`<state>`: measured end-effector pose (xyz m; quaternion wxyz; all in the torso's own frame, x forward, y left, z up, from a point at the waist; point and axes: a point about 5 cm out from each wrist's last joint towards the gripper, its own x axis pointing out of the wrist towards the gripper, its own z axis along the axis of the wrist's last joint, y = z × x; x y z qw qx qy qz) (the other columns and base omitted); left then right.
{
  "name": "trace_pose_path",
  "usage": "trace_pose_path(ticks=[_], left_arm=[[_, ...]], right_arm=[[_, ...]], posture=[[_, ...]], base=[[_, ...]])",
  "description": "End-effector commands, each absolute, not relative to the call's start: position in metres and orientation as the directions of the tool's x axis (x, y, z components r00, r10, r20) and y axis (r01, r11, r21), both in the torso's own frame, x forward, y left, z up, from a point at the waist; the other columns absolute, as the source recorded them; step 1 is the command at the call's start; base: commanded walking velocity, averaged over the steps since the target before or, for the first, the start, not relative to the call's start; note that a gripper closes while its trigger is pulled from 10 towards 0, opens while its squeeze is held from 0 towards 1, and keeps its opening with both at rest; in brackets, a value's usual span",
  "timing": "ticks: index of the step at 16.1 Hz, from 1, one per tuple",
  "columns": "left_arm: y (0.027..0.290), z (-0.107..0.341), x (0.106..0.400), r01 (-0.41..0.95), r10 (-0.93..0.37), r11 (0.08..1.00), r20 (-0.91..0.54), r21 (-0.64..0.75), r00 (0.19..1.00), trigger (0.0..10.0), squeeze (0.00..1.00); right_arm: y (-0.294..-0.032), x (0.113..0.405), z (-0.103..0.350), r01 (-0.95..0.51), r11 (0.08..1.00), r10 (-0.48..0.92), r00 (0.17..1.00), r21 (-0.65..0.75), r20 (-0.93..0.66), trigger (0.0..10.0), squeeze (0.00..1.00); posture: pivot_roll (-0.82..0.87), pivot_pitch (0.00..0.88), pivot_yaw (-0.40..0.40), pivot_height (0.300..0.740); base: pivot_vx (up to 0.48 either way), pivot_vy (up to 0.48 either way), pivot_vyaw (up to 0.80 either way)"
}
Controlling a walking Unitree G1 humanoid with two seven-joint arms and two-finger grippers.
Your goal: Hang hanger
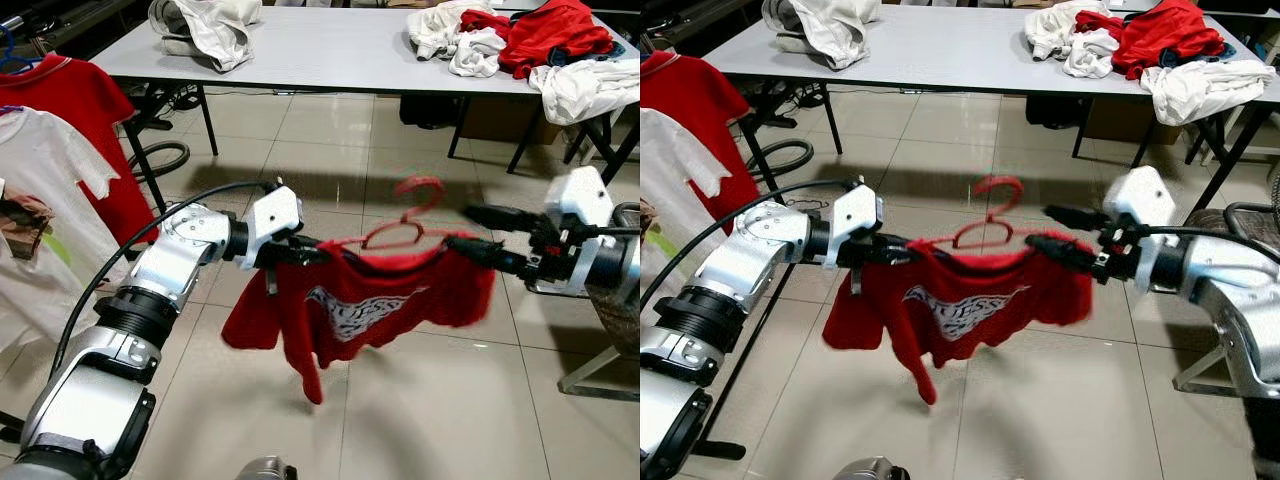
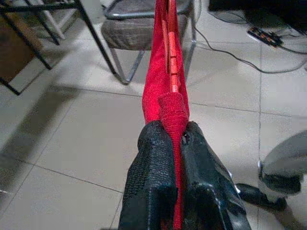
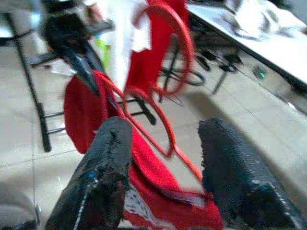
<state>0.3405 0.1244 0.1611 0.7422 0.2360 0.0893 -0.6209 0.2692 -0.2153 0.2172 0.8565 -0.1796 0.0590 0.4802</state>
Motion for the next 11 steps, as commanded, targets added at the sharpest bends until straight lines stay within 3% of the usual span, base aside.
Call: trace_pose_path(ticks=[1, 2, 6, 11], left_arm=[[0.117, 0.176, 0.343, 0.953, -0.885, 0.061, -0.425, 0.296, 0.189, 0.0, 0.00], [0.113, 0.179, 0.342, 0.954, -0.887, 0.025, -0.433, 0.300, 0.159, 0.0, 0.00], [0.105, 0.185, 0.338, 0.948, -0.880, -0.095, -0.470, 0.304, 0.062, 0.0, 0.00], [0.106, 0.192, 0.340, 0.944, -0.880, -0.115, -0.473, 0.311, 0.049, 0.0, 0.00]], right_arm=[[-0.208, 0.270, 0.215, -0.873, 0.400, 0.814, 0.479, -0.280, -0.329, 10.0, 0.56], [-0.207, 0.274, 0.211, -0.880, 0.381, 0.812, 0.465, -0.284, -0.353, 10.0, 0.00], [-0.210, 0.289, 0.205, -0.910, 0.319, 0.789, 0.410, -0.266, -0.458, 10.0, 0.00], [-0.212, 0.287, 0.209, -0.943, 0.265, 0.819, 0.331, -0.203, -0.469, 10.0, 0.00]], posture=[[-0.02, 0.000, 0.051, 0.740], [-0.02, 0.000, 0.053, 0.740], [-0.01, 0.000, 0.049, 0.740], [-0.02, 0.000, 0.056, 0.740]], base=[[0.000, 0.000, 0.00], [0.000, 0.000, 0.00], [0.000, 0.000, 0.00], [0.000, 0.000, 0.00]])
